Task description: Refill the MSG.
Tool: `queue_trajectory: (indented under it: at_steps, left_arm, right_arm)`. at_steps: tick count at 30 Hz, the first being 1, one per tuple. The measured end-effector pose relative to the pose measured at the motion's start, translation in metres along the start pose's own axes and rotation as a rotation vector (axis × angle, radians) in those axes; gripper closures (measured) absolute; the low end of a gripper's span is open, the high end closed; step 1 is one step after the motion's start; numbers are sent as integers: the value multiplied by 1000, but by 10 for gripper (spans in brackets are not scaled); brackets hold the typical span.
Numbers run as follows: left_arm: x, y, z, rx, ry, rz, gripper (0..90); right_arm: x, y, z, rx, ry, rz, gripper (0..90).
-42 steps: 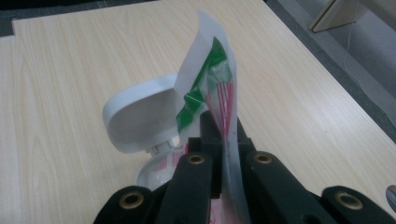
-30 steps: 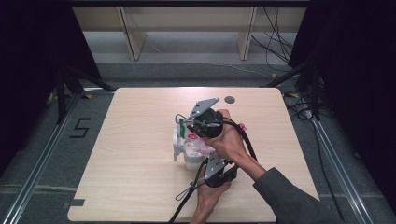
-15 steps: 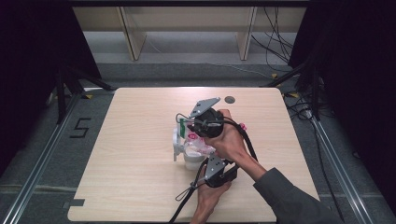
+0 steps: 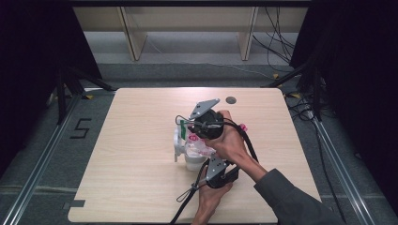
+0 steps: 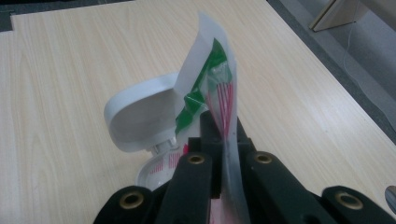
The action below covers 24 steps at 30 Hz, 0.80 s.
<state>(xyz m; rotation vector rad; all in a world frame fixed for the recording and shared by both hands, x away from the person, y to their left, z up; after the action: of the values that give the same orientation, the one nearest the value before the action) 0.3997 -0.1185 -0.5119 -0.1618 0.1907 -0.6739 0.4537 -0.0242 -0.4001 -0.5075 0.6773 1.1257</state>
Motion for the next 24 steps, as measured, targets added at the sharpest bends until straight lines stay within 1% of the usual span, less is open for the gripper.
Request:
queue_trajectory:
  at_steps: [1,4,5,6,7,9,11,12,14,15,16,17,18,20,21,22,23,24]
  left_arm:
    - [0,0,0,1,1,2,729]
    - [0,0,0,1,3,3,729]
    - [0,0,-1,5,4,3,728]
    - [0,0,-1,3,4,5,729]
    - [0,0,-1,3,4,4,729]
    - [0,-1,-1,2,3,0,729]
    - [0,-1,-1,1,8,0,729]
    - [0,-1,-1,5,6,-2,729]
    - [0,0,0,7,1,3,729]
    - [0,0,0,6,3,5,729]
    - [0,0,-1,4,5,4,729]
    - [0,-1,-1,6,9,-4,729]
    - [0,-2,-1,6,8,-4,729]
    - [0,0,-1,6,4,4,729]
    - [0,0,0,4,4,-1,729]
    - [0,0,-1,2,5,-2,729]
    - [0,0,-1,5,7,-2,729]
    - [2,-5,1,-40,-20,-12,729]
  right_arm:
    - [0,-2,0,-7,-1,-6,900]
    - [-2,-2,0,-6,-5,2,900]
    - [-2,-1,0,7,-9,-4,900]
    - [-2,-2,0,9,-13,-6,900]
    - [-3,-1,0,7,-14,6,900]
    - [-3,-3,0,-2,-15,-5,900]
    - [-2,-2,-1,0,-11,3,900]
    - [-2,-2,-1,-1,-8,-5,900]
    - [-4,-2,0,2,-13,3,900]
    - [-5,-4,0,6,-21,-13,900]
    - [-5,-4,0,-5,-21,-13,900]
    - [-4,-2,0,-1,-14,6,900]
    - [-3,-2,-1,8,-11,-6,900]
    - [-4,-3,0,8,-20,-1,900]
    - [-5,-4,0,0,-24,-9,900]
    - [-5,-4,1,6,-29,-4,900]
    - [-4,-4,0,1,-19,-11,900]
    - [-4,-2,-1,1,-10,6,900]
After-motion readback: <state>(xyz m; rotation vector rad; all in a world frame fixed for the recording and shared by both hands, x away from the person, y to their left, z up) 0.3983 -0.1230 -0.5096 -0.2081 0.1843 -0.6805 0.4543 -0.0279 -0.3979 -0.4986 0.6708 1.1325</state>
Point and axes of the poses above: each handheld gripper's, and its own axes: x roughly forward along the jaws, z roughly out of its top, y roughly to its left, the point moved 9 cm from there along x, roughly forward along the jaws, and after that the axes turned 11 degrees about z, right-handed, at the moved point
